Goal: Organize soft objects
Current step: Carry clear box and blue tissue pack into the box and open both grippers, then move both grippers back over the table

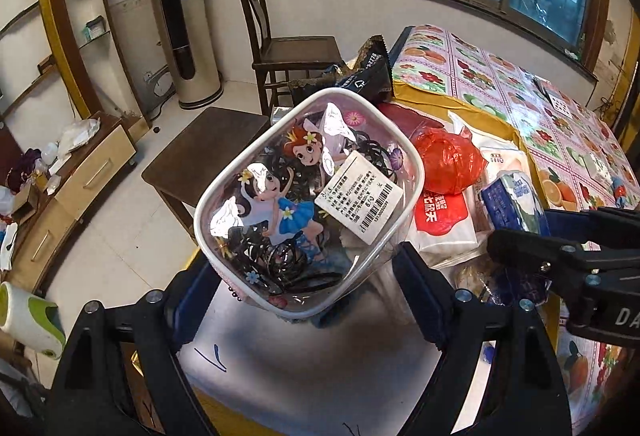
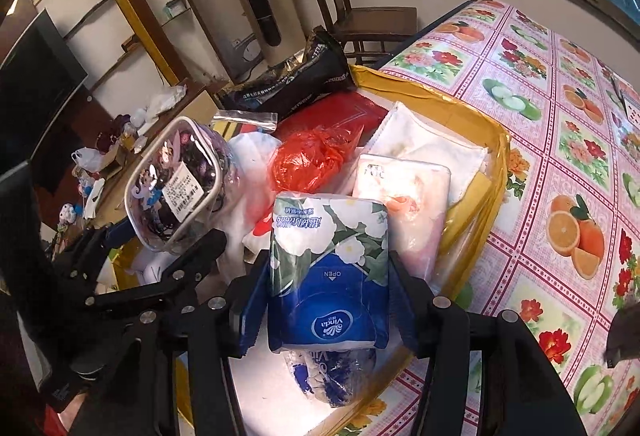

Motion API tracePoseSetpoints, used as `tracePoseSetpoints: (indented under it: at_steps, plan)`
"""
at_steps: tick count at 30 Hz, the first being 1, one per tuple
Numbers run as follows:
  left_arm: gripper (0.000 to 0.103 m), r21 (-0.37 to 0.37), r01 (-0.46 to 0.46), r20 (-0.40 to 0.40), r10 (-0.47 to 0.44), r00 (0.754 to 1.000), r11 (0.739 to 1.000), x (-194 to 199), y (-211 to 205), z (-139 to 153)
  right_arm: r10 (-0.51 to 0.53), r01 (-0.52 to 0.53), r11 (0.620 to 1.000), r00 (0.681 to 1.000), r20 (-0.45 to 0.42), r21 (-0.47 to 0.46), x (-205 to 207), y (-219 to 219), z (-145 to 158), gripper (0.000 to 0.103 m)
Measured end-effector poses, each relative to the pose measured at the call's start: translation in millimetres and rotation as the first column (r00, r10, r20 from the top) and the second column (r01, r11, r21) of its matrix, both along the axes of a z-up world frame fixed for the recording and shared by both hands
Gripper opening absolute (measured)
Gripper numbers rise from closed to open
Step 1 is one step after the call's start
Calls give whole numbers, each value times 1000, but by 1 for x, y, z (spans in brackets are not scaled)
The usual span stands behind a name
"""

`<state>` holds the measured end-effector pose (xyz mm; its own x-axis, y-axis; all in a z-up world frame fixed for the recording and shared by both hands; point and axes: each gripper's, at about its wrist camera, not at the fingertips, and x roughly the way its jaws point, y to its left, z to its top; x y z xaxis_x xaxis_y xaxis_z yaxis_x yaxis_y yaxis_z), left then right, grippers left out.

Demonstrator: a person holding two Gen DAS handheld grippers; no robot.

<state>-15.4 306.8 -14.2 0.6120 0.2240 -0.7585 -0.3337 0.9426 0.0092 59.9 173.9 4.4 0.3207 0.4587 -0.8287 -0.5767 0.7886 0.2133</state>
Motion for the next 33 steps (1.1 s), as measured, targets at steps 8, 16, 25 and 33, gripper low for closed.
tracePoseSetpoints:
  at_steps: [8, 16, 25, 33]
  plan:
    - [87, 71, -106, 93, 99, 991, 992, -27, 3, 16, 7, -12, 994, 999, 45, 108, -17, -16, 34, 69]
    - [87, 126, -125, 164, 104, 981, 984, -40, -7, 37, 5, -12, 990, 999, 47, 143, -30, -34, 42, 69]
    - [87, 189, -173, 207, 133, 969, 967, -55, -12, 49, -15, 11, 989, 1000, 22, 144, -31, -47, 36, 69]
    - [87, 238, -163, 253, 101, 962, 958, -63, -34, 64, -56, 51, 985, 998, 24, 166, -30, -80, 39, 69]
